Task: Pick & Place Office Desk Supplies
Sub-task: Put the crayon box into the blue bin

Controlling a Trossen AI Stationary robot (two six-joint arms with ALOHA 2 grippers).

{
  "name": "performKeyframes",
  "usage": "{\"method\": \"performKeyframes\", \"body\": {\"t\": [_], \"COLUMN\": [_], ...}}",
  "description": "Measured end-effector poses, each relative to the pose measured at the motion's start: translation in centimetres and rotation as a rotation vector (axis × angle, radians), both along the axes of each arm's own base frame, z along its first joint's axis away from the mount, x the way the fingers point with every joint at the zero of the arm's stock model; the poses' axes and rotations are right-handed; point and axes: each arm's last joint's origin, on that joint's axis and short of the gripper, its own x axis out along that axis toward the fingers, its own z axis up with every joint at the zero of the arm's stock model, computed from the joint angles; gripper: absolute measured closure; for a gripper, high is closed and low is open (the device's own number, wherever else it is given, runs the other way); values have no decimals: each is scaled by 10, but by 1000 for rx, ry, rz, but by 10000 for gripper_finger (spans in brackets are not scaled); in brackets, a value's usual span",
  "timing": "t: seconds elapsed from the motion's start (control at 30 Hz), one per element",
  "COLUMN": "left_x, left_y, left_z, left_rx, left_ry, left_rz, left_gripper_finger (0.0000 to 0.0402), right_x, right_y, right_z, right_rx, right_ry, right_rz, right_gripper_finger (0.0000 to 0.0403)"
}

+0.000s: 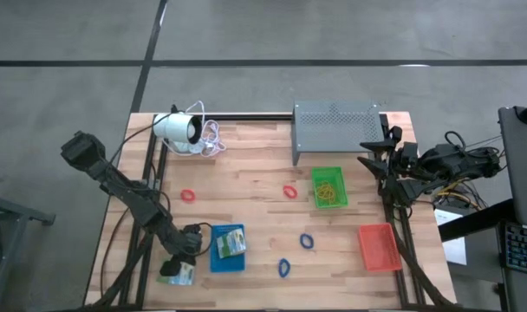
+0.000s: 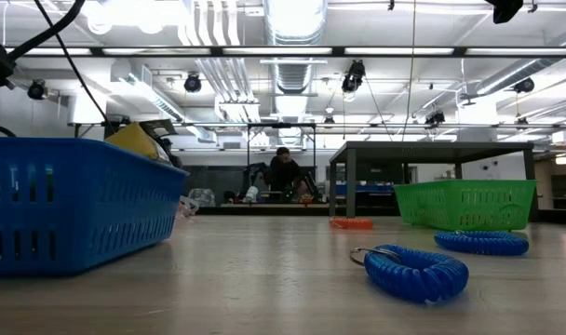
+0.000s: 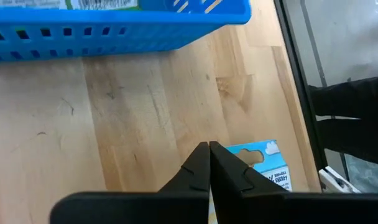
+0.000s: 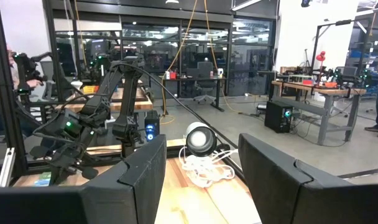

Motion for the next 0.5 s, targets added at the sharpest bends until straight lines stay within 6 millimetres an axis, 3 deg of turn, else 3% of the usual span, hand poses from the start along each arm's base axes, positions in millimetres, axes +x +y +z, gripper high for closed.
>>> {"method": "performKeyframes", "body": {"t": [0.5], "left_x": [10], "left_y": [-8], "left_z": [19], "left_rx": [-15], "left_ry": [-70], "left_rz": [1], "left_gripper_finger": [401], "right_x": [0], "right_y": [0], "right_z": [0], "right_rx": [0], "right_ry": [0], "right_rz": [0], "right_gripper_finger": [204]}}
